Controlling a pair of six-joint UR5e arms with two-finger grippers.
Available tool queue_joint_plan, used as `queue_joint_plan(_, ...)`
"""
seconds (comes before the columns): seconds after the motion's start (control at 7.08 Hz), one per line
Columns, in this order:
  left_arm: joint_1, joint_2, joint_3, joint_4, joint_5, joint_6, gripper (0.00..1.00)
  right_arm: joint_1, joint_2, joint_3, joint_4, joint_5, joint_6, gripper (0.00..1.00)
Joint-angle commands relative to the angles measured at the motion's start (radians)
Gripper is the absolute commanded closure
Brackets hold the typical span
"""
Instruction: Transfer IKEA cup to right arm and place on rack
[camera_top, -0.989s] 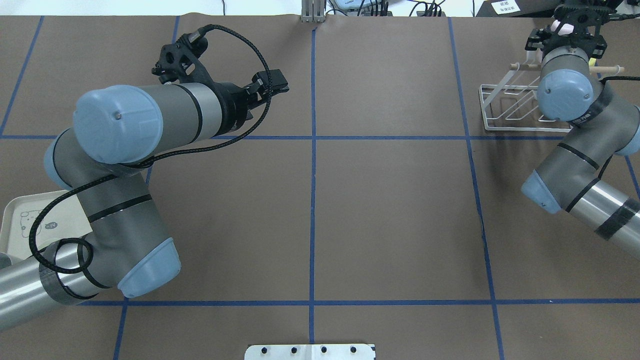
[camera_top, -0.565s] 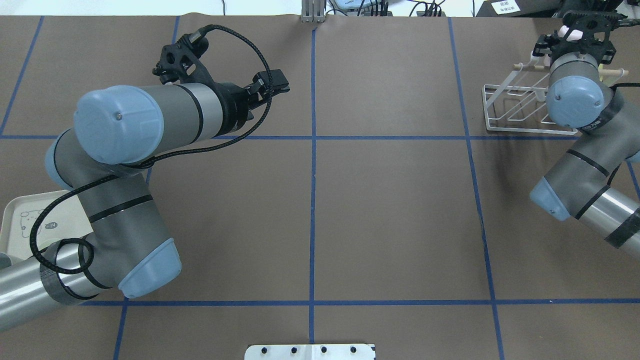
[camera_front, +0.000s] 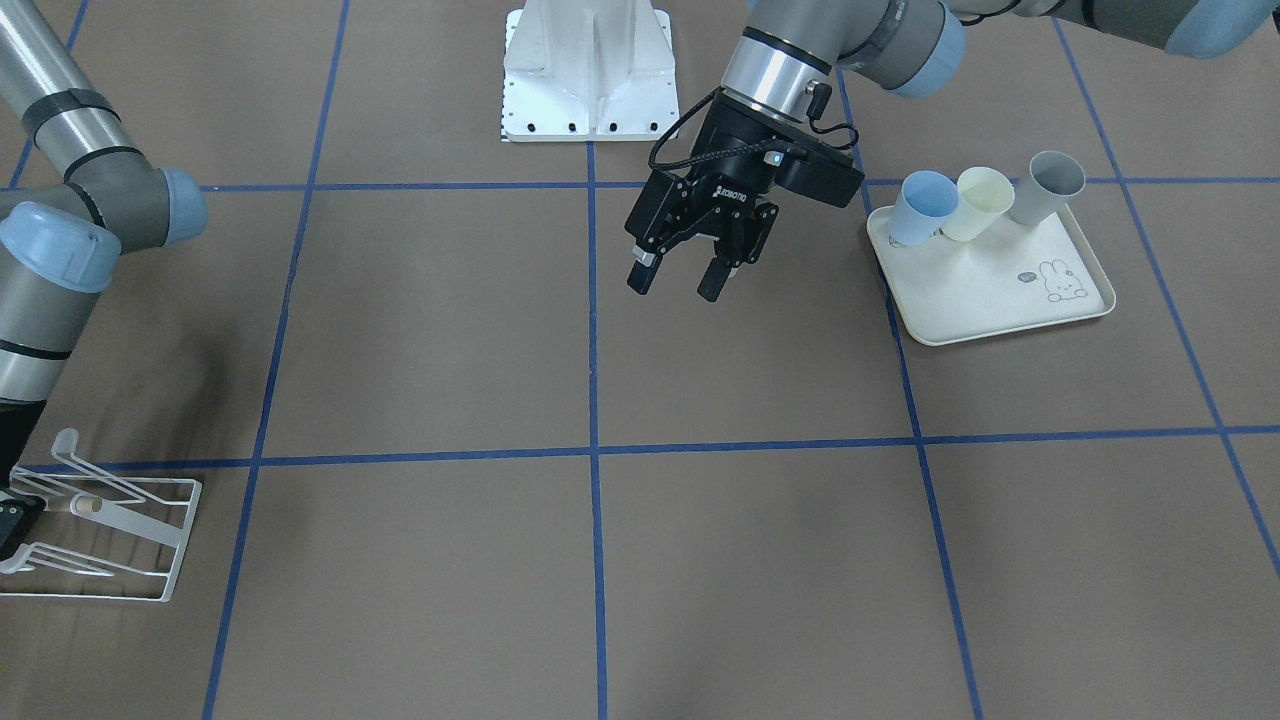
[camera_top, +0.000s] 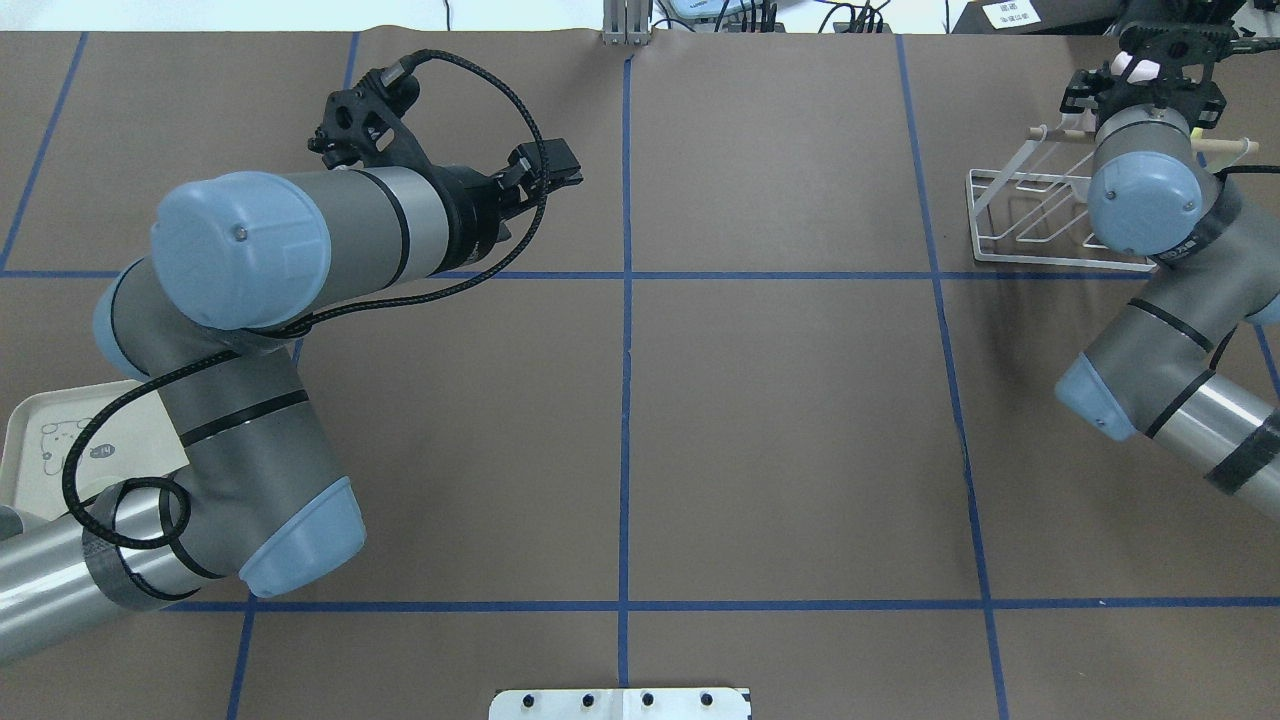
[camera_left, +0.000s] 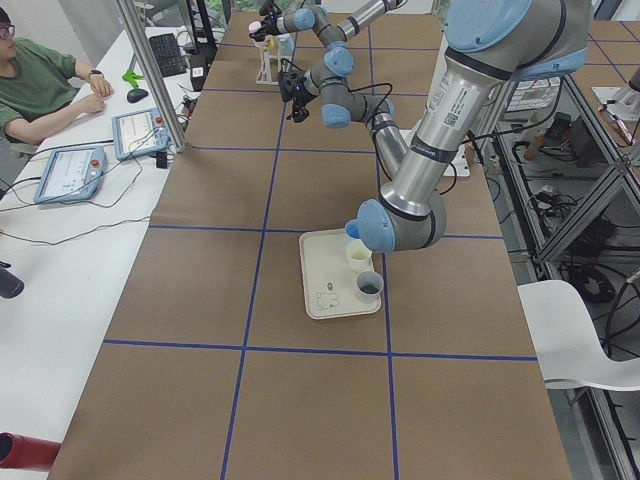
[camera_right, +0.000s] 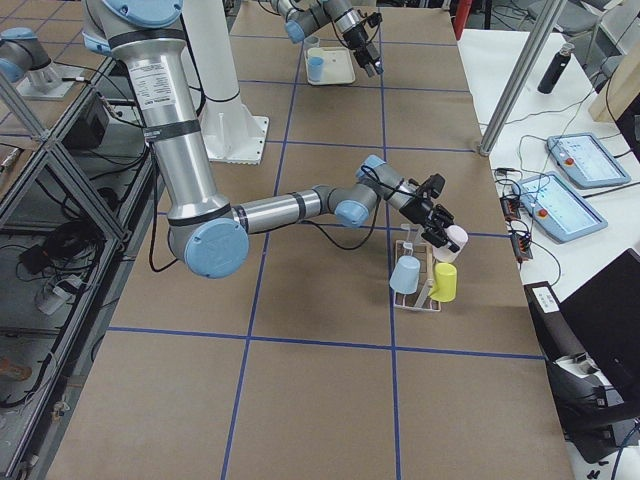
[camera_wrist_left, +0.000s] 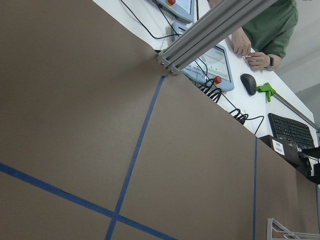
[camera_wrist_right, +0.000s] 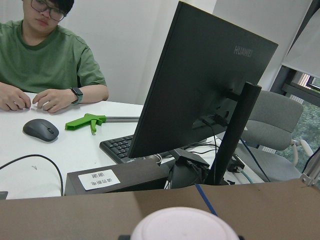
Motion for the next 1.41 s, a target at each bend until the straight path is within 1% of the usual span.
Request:
queue_joint_plan(0.0, 0.001, 0.000, 0.003, -0.001, 0.000, 0.000, 0.00, -0.004, 0.001, -0.004, 0.000, 0.000, 0.003, 1.00)
queue_joint_plan(0.28, 0.001, -0.002, 0.005, -0.001, 0.000, 0.000, 0.00, -0.005, -0.002, -0.005, 0.000, 0.000, 0.003, 1.00)
queue_joint_plan(0.42, 0.001, -0.002, 0.005, -0.001, 0.000, 0.000, 0.00, -0.004, -0.009, -0.007, 0.000, 0.002, 0.001, 0.33)
queue_joint_plan(0.56, 0.001, -0.003, 0.003, -0.003, 0.000, 0.000, 0.00, -0.004, -0.012, -0.007, 0.002, 0.002, 0.000, 0.00)
queue_joint_plan(0.99, 0.001, -0.003, 0.003, -0.003, 0.000, 0.000, 0.00, -0.001, -0.013, 0.002, 0.002, 0.017, -0.002, 0.00)
queue_joint_plan(1.13, -0.001, -0.003, 0.002, -0.003, 0.000, 0.001, 0.00, 0.008, -0.008, 0.012, 0.011, 0.049, 0.000, 0.00)
queue_joint_plan(1.27, -0.012, -0.003, -0.006, -0.001, -0.003, 0.004, 0.00, 0.040, -0.002, 0.044, 0.071, 0.125, -0.002, 0.00)
